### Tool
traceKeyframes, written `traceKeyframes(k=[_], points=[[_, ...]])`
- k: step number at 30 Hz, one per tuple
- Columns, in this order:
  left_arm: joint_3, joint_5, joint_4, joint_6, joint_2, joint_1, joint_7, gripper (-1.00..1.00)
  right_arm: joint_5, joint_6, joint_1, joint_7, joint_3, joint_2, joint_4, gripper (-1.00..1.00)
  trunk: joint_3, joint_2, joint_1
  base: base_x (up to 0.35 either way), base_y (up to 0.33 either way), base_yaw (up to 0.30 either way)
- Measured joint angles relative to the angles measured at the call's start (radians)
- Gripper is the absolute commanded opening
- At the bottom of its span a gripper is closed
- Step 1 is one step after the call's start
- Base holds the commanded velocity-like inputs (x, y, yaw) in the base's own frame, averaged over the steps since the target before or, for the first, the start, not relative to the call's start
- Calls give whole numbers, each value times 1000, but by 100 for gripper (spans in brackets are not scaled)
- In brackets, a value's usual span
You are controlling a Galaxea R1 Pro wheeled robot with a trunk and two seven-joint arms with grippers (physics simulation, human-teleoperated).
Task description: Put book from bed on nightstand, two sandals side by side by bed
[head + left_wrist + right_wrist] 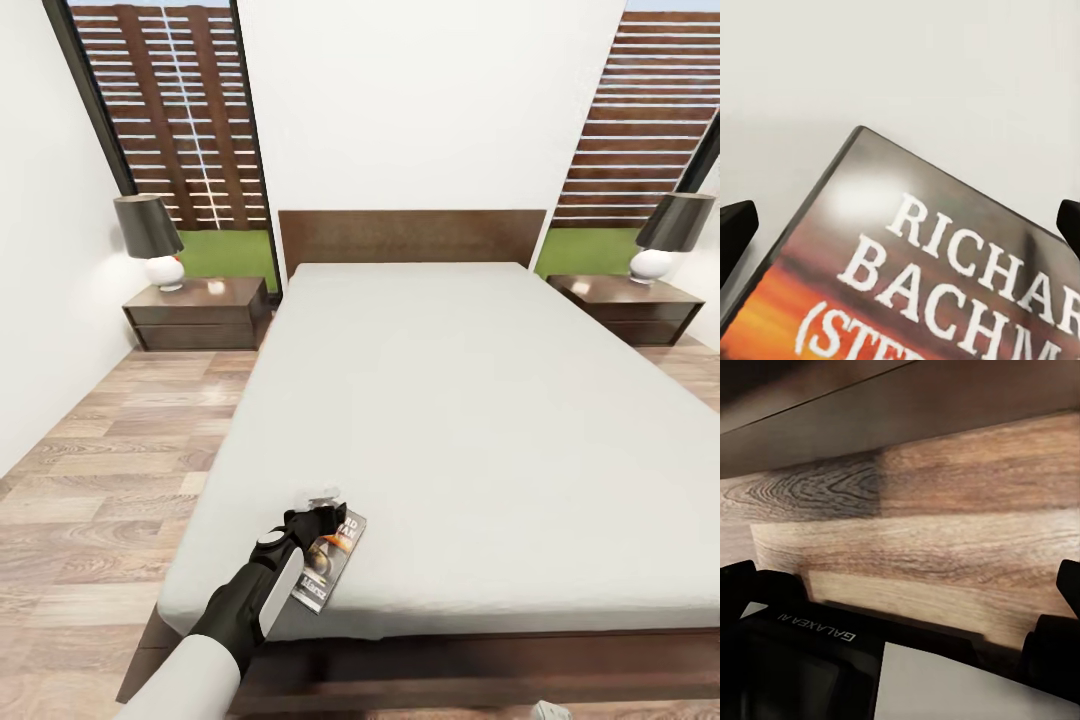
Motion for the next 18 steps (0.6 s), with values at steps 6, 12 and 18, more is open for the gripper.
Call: traceKeyframes(k=[6,12,18], points=[[0,0,0,0,0,0,0,100,0,0,0,0,0,0,0,100,0,0,0,-1,0,0],[0,0,0,0,0,0,0,100,0,0,0,0,0,0,0,100,0,0,0,-16,0,0],[0,0,0,0,0,0,0,100,0,0,0,0,0,0,0,100,0,0,0,-211,0,0]])
